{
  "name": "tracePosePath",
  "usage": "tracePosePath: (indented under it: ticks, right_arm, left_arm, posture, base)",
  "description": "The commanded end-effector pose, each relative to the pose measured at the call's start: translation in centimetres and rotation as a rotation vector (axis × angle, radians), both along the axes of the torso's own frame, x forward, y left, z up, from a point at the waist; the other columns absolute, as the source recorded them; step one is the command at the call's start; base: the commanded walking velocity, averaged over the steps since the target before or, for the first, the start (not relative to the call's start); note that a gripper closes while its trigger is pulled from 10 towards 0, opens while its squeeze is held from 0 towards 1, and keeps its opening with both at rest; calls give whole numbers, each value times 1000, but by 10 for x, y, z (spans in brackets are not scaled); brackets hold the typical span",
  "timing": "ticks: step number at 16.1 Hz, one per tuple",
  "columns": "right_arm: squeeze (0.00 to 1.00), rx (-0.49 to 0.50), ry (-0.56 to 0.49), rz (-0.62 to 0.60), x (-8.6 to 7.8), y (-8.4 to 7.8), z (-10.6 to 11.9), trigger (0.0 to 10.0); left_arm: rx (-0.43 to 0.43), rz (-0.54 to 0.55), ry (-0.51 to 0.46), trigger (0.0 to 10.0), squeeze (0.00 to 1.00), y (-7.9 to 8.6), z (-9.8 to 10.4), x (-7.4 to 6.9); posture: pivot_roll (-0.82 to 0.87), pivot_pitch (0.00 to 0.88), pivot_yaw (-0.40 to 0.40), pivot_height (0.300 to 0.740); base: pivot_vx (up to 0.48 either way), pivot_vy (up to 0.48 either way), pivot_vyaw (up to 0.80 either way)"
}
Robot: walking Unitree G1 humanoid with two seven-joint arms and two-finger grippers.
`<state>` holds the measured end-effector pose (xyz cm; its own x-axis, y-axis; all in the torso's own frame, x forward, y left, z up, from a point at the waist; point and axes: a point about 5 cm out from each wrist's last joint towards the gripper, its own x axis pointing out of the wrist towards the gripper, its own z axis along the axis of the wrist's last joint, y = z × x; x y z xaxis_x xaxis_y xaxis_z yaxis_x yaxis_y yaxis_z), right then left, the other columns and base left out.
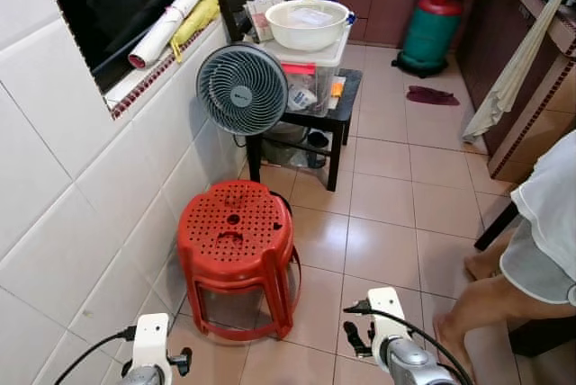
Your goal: Setting the table
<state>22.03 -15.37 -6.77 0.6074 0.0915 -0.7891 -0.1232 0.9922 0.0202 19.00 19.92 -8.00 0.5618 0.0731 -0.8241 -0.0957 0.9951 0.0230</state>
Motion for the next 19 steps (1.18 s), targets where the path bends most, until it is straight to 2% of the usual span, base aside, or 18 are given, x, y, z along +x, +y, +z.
tracePosePath:
  ticks: [1,6,9,12,14,17,19]
  right_arm:
    - [0,64,-25,-45,10,5,6,10000]
    - [0,92,-37,-62,13,7,8,10000]
    - [0,116,-78,-81,22,11,14,10000]
    - [0,216,-163,-84,44,18,32,10000]
    - [0,222,-226,-84,58,16,44,10000]
    - [0,249,-268,-59,67,17,53,10000]
    - [0,264,-317,-69,73,13,60,10000]
  left_arm:
    - [-29,-59,-18,10000,0,-16,3,11]
    - [-26,-74,-49,10000,0,-19,8,20]
    - [-31,-93,-77,10000,0,-20,13,29]
    - [-26,-95,-231,10000,0,-14,33,55]
    - [-56,-117,-295,10000,0,-17,42,66]
    - [-78,-172,-362,10000,0,-21,49,72]
    - [-95,-166,-416,10000,0,-14,53,71]
  posture:
    - [-112,0,6,740]
    - [-111,0,11,740]
    - [-118,0,21,740]
    - [-114,0,30,740]
    - [-105,0,25,740]
    - [-97,2,24,740]
    - [-87,15,21,740]
  base:
    - [0,0,0]
    - [0,0,0]
    - [0,0,0]
    - [0,0,0]
    - [0,0,0]
    - [0,0,0]
    - [0,0,0]
